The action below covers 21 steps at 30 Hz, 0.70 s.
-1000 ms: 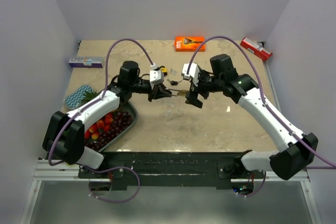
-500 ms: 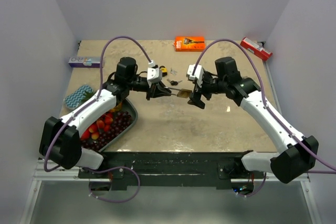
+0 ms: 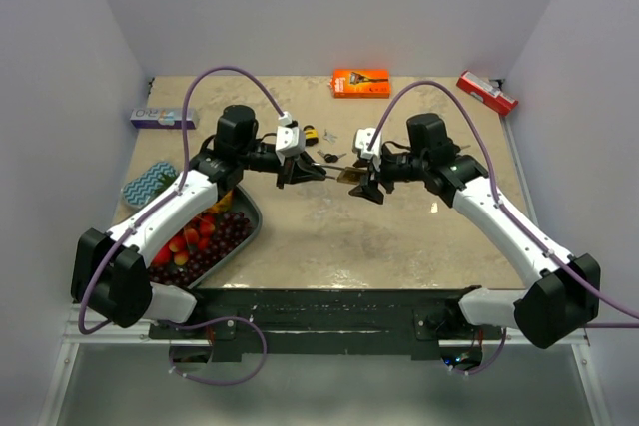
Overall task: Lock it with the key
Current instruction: Lock the lock.
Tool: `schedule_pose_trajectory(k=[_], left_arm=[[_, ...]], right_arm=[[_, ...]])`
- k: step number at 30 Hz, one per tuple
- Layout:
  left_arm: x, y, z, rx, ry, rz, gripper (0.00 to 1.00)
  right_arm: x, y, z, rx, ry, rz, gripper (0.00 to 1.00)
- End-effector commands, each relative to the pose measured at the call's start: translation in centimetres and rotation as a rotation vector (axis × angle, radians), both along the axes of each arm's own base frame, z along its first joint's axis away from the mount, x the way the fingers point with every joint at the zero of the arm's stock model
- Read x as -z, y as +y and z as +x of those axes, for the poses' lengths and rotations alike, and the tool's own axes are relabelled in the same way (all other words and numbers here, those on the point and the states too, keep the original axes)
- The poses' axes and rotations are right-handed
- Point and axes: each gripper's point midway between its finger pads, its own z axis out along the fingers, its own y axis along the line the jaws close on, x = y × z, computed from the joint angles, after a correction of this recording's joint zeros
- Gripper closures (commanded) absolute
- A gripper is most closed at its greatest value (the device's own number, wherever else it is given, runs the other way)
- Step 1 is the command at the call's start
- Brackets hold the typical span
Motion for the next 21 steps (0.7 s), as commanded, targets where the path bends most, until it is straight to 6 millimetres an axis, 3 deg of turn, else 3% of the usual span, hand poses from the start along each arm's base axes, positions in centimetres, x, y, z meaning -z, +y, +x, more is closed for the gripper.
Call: schedule_pose_trajectory(k=[1,8,9,12,21], left_arm=[[-5.1,-0.1,-1.0,0.06,-0.134,-0.093,1.0],[-5.0,-0.2,-1.1,0.065,-0.131,-0.098,1.0],[-4.9,-0.2,-1.1,0.065,-0.13,-0.097,1.0],[-4.7,-0.4,-1.1,0.072,-0.119,-0.097,1.0],[-3.9,-2.3,-1.3,0.103,-0.129,-0.117,1.0]], right_arm=[[-1.9,0.9,-0.3,-0.054,-0.069,0.083,0.36],[-2.1,1.5,-0.3,-0.084,-0.047,0.098,0.7],[-2.2,1.6,-0.3,-0.09,-0.049,0.101,0.83],[-2.7,1.9,-0.2,-0.102,-0.055,0.113,1.0],[-4.4,3.1,-1.1,-0.205,-0.06,0.163,1.0]])
